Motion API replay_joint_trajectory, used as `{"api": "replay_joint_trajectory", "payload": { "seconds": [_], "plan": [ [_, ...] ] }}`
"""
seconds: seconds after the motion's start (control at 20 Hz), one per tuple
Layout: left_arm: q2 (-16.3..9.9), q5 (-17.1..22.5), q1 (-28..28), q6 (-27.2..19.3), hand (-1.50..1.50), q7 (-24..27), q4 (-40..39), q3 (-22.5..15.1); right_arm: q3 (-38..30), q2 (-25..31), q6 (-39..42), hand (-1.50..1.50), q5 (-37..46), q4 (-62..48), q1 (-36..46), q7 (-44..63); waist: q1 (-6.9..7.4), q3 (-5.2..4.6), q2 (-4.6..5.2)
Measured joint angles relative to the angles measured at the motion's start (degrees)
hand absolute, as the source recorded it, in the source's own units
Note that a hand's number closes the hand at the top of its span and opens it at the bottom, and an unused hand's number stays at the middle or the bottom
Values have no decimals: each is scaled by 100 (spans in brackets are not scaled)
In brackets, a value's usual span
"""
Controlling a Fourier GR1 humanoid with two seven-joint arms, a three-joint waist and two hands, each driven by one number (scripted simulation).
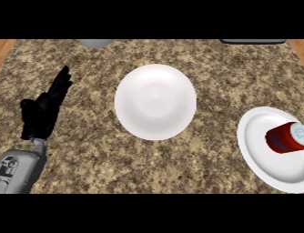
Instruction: Pick the can from the plate and place it in the plate
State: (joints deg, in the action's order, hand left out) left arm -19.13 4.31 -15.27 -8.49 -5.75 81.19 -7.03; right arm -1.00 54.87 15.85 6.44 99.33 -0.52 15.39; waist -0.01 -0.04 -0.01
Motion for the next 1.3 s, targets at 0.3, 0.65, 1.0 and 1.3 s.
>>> {"api": "replay_joint_trajectory", "payload": {
  "seconds": [0.3,0.65,1.0,1.3],
  "plan": [
    [220,-207,52,58,0,146,-113,109,-5,-405,522,-150,319,-247,334,239,3,2,2],
    [357,-368,104,111,0,93,-45,193,356,-876,719,-150,1181,-1050,635,3,23,5,6],
    [425,-430,-16,318,0,122,-217,398,530,-1370,804,-150,1901,-1813,974,-270,17,5,6],
    [554,-570,22,380,0,-16,-56,477,464,-1728,731,-150,2470,-2501,1115,-663,17,6,5]
  ]
}}
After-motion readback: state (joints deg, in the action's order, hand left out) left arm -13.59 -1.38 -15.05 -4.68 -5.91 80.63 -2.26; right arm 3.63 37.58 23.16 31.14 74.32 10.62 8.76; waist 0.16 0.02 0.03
